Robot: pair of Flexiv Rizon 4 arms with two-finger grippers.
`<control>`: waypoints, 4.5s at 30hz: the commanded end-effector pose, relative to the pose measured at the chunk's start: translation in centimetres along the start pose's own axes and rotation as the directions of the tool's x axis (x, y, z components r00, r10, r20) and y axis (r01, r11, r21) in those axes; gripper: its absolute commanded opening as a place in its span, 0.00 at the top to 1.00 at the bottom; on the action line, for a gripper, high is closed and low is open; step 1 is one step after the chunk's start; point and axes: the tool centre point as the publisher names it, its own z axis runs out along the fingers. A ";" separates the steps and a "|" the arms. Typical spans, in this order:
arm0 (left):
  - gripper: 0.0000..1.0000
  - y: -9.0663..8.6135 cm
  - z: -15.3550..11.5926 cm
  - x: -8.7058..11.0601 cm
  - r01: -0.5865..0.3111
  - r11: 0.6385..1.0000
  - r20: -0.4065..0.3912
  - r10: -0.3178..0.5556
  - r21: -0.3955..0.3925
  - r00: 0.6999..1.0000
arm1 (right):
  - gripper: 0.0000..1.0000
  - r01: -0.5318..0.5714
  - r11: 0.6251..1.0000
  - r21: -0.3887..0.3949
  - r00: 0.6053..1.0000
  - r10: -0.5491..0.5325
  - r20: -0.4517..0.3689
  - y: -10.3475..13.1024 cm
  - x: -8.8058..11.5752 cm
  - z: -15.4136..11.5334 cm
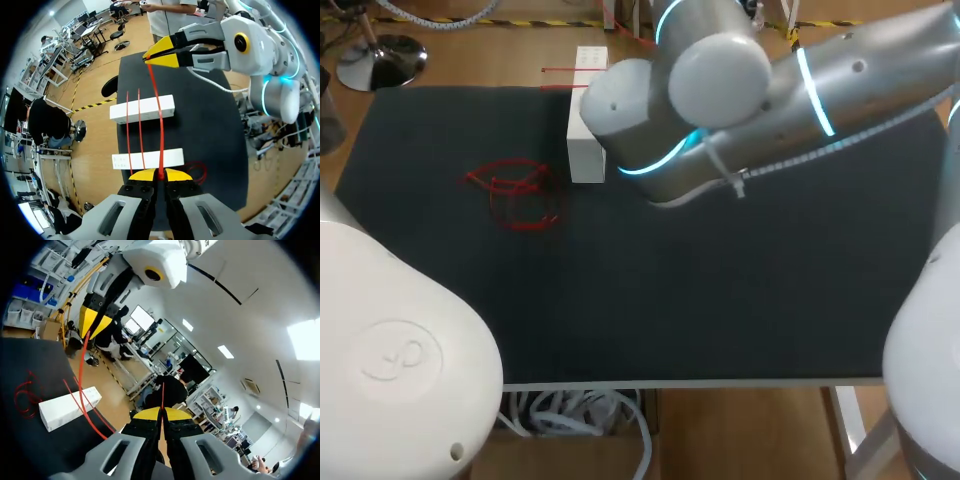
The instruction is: Grab the tape and strap the tape.
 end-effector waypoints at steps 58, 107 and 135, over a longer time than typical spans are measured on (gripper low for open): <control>1.00 0.0 -0.1 0.0 0.001 1.000 -0.003 -0.001 -0.004 1.000 | 1.00 0.162 0.984 0.075 0.957 -0.138 -0.255 0.1 -0.3 -1.2; 1.00 0.0 -0.1 0.0 0.001 1.000 -0.003 -0.001 -0.004 1.000 | 1.00 0.620 0.768 0.160 0.784 -0.598 -0.165 4.3 2.0 -0.9; 1.00 0.0 -0.1 0.0 0.001 1.000 -0.003 -0.001 -0.004 1.000 | 1.00 0.794 0.608 0.015 0.598 -0.777 -0.195 4.6 2.5 0.6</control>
